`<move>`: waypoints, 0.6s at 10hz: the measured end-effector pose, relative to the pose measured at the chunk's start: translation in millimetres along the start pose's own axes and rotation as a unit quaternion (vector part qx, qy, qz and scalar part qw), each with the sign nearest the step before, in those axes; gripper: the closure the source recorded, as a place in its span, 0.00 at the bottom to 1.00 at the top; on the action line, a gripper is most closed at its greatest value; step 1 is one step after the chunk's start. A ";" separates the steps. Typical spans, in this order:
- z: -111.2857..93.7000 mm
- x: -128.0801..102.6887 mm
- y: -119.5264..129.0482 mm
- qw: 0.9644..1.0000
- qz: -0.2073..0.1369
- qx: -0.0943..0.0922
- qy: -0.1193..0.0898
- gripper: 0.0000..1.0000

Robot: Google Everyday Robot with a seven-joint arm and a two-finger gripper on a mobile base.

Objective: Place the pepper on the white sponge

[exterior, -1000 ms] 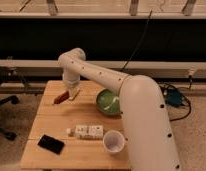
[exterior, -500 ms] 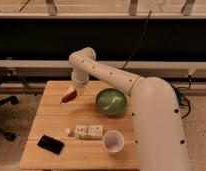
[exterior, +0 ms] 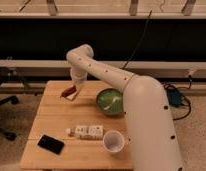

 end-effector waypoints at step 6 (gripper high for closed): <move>14.1 17.2 -21.9 1.000 0.020 0.024 0.002 1.00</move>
